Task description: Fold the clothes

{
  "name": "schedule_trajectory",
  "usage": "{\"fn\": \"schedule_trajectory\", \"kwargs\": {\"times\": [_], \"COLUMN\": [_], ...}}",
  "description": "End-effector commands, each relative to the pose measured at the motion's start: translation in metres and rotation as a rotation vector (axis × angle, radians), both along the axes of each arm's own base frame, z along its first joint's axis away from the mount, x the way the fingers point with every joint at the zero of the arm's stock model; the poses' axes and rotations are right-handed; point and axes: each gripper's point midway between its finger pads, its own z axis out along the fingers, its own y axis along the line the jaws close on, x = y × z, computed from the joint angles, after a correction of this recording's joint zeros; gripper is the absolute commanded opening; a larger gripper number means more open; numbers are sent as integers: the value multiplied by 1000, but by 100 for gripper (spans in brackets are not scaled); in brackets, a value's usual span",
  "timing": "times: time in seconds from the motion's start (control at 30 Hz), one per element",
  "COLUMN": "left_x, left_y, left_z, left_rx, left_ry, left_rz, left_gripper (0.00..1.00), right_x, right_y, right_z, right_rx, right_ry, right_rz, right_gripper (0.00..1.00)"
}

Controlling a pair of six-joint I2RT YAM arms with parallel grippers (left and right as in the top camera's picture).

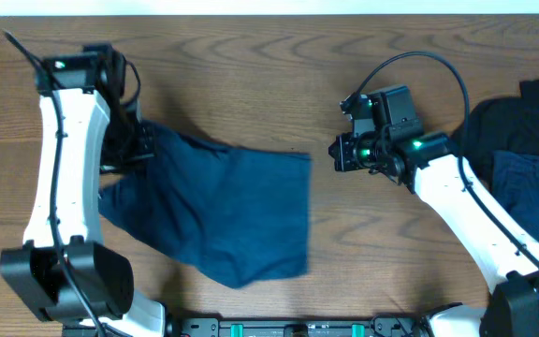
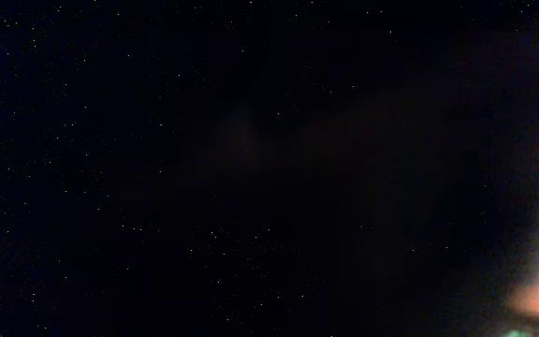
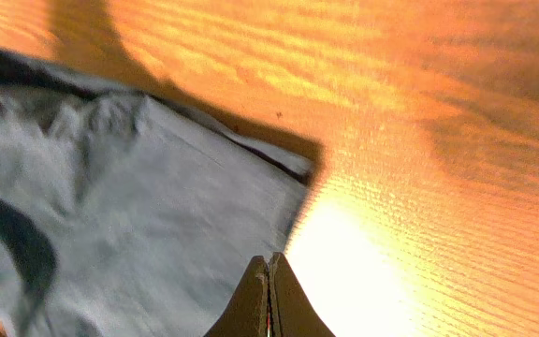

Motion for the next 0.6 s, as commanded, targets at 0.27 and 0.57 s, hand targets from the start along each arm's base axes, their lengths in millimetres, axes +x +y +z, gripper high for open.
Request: {"fn": "schedule_trajectory", "kwargs": {"times": [0.27,0.57], "left_x": [30,38], "left_y": [-45,-101], "left_z": [-2,-38], "left_rx": [58,71], "left_ry": [-94,-39], "left_rz": [-108,-107], "left_gripper": [6,6], "right_x": [-5,-6], "right_y": [-11,-16], "right_z": [-23,-37], "right_rx": [-56,-93], "right_ry": [90,120], "right_rz": [-52,-65], "right_gripper": [1,1]}}
